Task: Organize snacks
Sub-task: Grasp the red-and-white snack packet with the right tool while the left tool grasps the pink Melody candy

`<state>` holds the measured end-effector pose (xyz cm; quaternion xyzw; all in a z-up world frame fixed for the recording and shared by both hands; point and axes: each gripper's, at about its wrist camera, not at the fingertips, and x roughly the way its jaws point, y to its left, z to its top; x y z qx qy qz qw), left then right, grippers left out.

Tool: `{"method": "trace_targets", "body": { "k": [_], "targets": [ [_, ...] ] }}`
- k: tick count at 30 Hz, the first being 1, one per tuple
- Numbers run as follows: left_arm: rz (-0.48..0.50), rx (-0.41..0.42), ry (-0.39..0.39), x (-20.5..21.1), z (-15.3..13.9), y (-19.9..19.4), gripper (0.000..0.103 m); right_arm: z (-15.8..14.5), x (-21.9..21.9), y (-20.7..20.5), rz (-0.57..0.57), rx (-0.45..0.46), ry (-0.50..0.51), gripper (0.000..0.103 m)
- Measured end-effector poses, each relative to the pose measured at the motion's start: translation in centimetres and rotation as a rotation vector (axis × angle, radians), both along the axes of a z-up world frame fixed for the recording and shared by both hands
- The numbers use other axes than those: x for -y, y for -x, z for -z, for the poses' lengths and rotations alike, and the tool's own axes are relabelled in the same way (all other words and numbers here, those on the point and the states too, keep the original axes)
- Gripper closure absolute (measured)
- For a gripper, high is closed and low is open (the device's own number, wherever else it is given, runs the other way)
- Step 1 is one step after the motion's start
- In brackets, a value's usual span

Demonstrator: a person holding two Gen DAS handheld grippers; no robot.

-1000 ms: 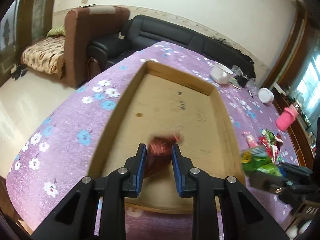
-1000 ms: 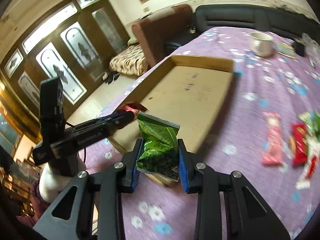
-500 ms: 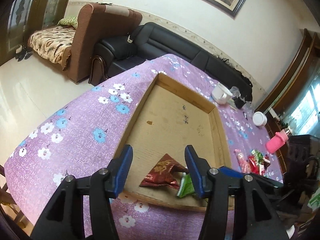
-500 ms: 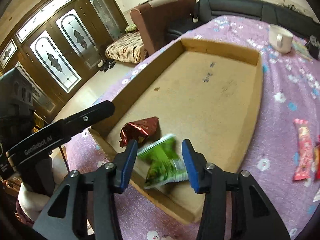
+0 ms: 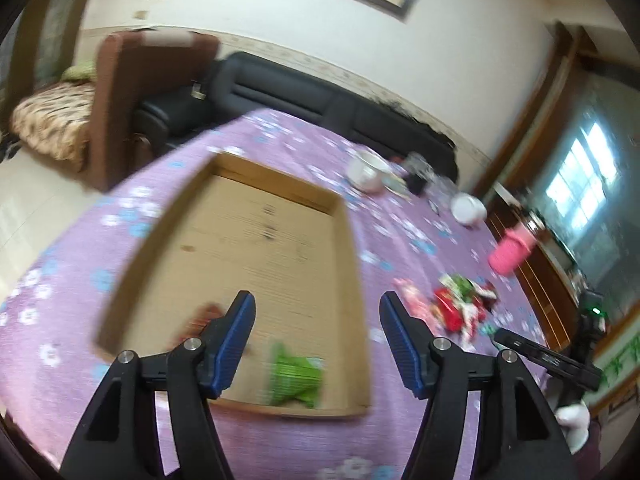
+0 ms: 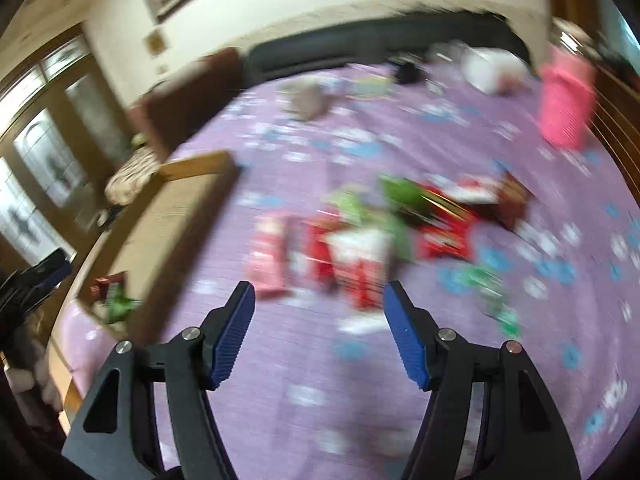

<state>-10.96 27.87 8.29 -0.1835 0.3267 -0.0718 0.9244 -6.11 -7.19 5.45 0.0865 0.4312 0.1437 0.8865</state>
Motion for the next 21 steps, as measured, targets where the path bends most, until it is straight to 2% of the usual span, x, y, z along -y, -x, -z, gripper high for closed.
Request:
{"method": "trace_targets", "body": {
  "k": [5,11,12,13,15,21],
  "targets": [
    [0.141,-0.035,-0.04,5.7,0.0,-0.8,0.038,1.2,0.2,-0.9,-0.011,0.0,-0.004,0.035],
    [0.257,-0.094,-0.094,11.5,1.1,-1.9,0.038,2.2,-1.3,-3.2,-0.024,0.035,0.067,0.036],
    [0.273,-0.101,-0.11,12.3,1.3,-2.2,0.038,2.6,-1.4,-3.7,-0.03,0.031,0.066,0.041],
    [0.285,-0.111,-0.126,13.1,1.6,-2.7,0.038,2.8,-1.4,-3.8,-0.039,0.026,0.058,0.054],
    [0.295,-0.132,-0.141,14.3,2.2,-3.8,0.038,3.4,-1.2,-4.1,-0.053,0.009,0.041,0.072],
    [0.247,-0.184,-0.172,15.5,4.2,-8.0,0.038,3.4,0.1,-3.9,-0.043,0.018,-0.018,0.072]
  ]
}}
